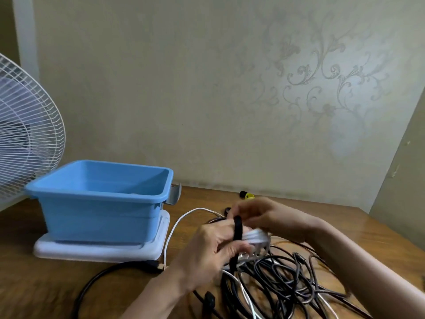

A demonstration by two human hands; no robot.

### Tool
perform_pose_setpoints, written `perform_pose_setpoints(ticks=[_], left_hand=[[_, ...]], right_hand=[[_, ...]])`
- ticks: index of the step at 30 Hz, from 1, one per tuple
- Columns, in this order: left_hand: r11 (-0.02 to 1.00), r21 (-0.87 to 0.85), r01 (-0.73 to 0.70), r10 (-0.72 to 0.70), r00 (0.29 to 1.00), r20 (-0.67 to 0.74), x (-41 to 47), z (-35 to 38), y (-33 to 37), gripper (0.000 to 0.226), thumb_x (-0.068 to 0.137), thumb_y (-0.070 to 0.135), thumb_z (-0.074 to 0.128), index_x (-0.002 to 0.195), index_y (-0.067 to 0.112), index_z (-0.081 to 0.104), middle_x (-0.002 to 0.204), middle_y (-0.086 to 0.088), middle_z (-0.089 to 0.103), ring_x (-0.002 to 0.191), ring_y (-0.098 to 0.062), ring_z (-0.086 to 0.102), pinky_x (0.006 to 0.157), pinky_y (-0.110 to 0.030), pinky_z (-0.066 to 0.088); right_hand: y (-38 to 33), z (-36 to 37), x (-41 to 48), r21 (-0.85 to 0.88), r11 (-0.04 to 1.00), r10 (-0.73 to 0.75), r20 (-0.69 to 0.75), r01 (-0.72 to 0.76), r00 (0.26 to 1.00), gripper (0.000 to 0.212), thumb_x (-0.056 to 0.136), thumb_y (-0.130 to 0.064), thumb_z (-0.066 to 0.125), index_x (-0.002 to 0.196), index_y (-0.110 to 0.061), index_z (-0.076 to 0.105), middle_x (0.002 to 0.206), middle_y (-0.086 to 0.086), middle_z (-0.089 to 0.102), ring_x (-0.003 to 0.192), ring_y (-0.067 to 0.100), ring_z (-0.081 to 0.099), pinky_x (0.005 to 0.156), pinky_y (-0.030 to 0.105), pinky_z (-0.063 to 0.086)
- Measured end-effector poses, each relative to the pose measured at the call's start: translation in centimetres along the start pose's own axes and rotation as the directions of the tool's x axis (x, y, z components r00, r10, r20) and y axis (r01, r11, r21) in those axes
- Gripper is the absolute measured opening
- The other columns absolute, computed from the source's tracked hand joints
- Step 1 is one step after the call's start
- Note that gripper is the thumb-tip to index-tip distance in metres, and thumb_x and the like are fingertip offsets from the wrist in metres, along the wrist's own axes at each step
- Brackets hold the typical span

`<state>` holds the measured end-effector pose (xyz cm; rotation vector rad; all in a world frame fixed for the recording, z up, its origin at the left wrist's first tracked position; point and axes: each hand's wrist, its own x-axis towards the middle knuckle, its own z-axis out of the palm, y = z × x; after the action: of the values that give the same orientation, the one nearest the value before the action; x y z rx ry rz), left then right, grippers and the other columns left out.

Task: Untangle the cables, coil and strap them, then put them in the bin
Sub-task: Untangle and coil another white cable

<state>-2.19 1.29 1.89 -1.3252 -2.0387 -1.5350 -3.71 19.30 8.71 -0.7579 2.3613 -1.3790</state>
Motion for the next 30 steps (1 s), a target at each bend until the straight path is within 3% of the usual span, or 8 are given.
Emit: perform_pose_setpoints(ticks=[2, 5, 10, 13, 19, 22, 26, 30], left_hand=[[0.995, 0.076, -0.068, 0.069, 0.997, -0.02, -0.1, 0.1, 0.0, 0.023, 0.093, 0.023, 0.058, 0.108, 0.011, 0.069, 0.101, 0.004, 0.068, 0.098, -0.006, 0.063, 0.1, -0.016, 0.035], [0.993, 0.061, -0.104, 0.107, 0.993, -0.048, 0.2, 0.5, 0.3, 0.022, 0.094, 0.018, 0.056, 0.111, 0.012, 0.068, 0.103, 0.001, 0.069, 0.107, -0.01, 0.061, 0.105, -0.028, 0.037], [0.994, -0.062, -0.087, 0.082, 0.993, -0.085, 0.1, 0.0, 0.4, 0.017, 0.091, 0.015, 0.059, 0.107, 0.015, 0.066, 0.105, 0.013, 0.068, 0.1, -0.006, 0.065, 0.086, -0.02, 0.05], [0.988, -0.155, -0.025, 0.007, 0.994, -0.111, -0.1, -0.3, 0.5, 0.011, 0.087, 0.011, 0.064, 0.092, 0.018, 0.058, 0.089, 0.02, 0.067, 0.087, -0.001, 0.067, 0.078, -0.015, 0.05], [0.982, -0.176, -0.07, 0.047, 0.991, -0.128, -0.2, 0.4, 0.9, 0.009, 0.084, 0.006, 0.068, 0.087, 0.008, 0.06, 0.084, 0.02, 0.065, 0.08, 0.002, 0.066, 0.072, -0.012, 0.049], [0.982, -0.151, -0.117, 0.099, 0.988, -0.119, -0.2, 0.6, 1.2, 0.01, 0.084, 0.005, 0.069, 0.086, -0.002, 0.063, 0.087, 0.018, 0.06, 0.08, -0.001, 0.063, 0.072, -0.012, 0.046], [0.978, -0.141, -0.151, 0.134, 0.983, -0.123, -0.2, 0.4, 1.3, 0.012, 0.083, 0.008, 0.071, 0.086, -0.002, 0.065, 0.086, 0.019, 0.058, 0.081, -0.001, 0.062, 0.072, -0.011, 0.045], [0.972, -0.197, -0.126, 0.096, 0.983, -0.156, -0.1, 0.0, 1.4, 0.011, 0.081, 0.002, 0.071, 0.085, -0.004, 0.063, 0.085, 0.02, 0.061, 0.081, -0.002, 0.064, 0.072, -0.012, 0.047]], right_hand=[[0.9, -0.7, 1.0, 0.132, 0.988, 0.04, 0.267, -0.078, 0.963, 0.037, 0.087, 0.017, 0.044, 0.11, -0.01, 0.055, 0.101, 0.008, 0.063, 0.084, 0.016, 0.061, 0.072, 0.022, 0.053], [1.8, -0.9, 1.3, 0.177, 0.975, 0.064, 0.368, -0.138, 0.928, 0.047, 0.081, 0.019, 0.048, 0.117, -0.01, 0.05, 0.108, 0.012, 0.057, 0.092, 0.024, 0.056, 0.074, 0.028, 0.053], [2.2, 1.1, 1.6, -0.067, 0.996, 0.071, 0.156, -0.061, 0.985, 0.034, 0.078, 0.012, 0.064, 0.104, -0.008, 0.055, 0.096, 0.006, 0.061, 0.083, 0.008, 0.061, 0.073, 0.024, 0.051], [2.3, 1.6, 1.1, -0.018, 1.0, 0.0, 0.047, 0.001, 0.999, 0.025, 0.076, -0.003, 0.069, 0.101, -0.006, 0.065, 0.1, 0.014, 0.064, 0.089, 0.022, 0.06, 0.076, 0.032, 0.049], [2.5, 1.3, 0.3, -0.066, 0.984, 0.173, 0.174, -0.163, 0.969, 0.046, 0.074, -0.019, 0.074, 0.099, 0.015, 0.057, 0.091, 0.017, 0.058, 0.08, 0.022, 0.055, 0.071, 0.025, 0.047], [2.6, 1.8, 0.2, -0.037, 0.978, 0.21, 0.168, -0.207, 0.963, 0.004, 0.082, -0.005, 0.059, 0.083, -0.007, 0.055, 0.068, -0.014, 0.065, 0.067, -0.005, 0.059, 0.065, 0.01, 0.044], [0.7, 3.7, -0.5, -0.088, 0.975, 0.201, -0.035, -0.204, 0.979, 0.042, 0.1, 0.01, 0.027, 0.074, -0.02, 0.039, 0.038, -0.027, 0.051, 0.049, -0.017, 0.054, 0.062, 0.004, 0.043], [2.1, 3.6, 0.0, 0.001, 0.998, 0.065, -0.06, -0.065, 0.996, 0.023, 0.093, 0.002, 0.047, 0.083, -0.018, 0.052, 0.069, -0.023, 0.065, 0.07, -0.013, 0.058, 0.069, 0.007, 0.043]])
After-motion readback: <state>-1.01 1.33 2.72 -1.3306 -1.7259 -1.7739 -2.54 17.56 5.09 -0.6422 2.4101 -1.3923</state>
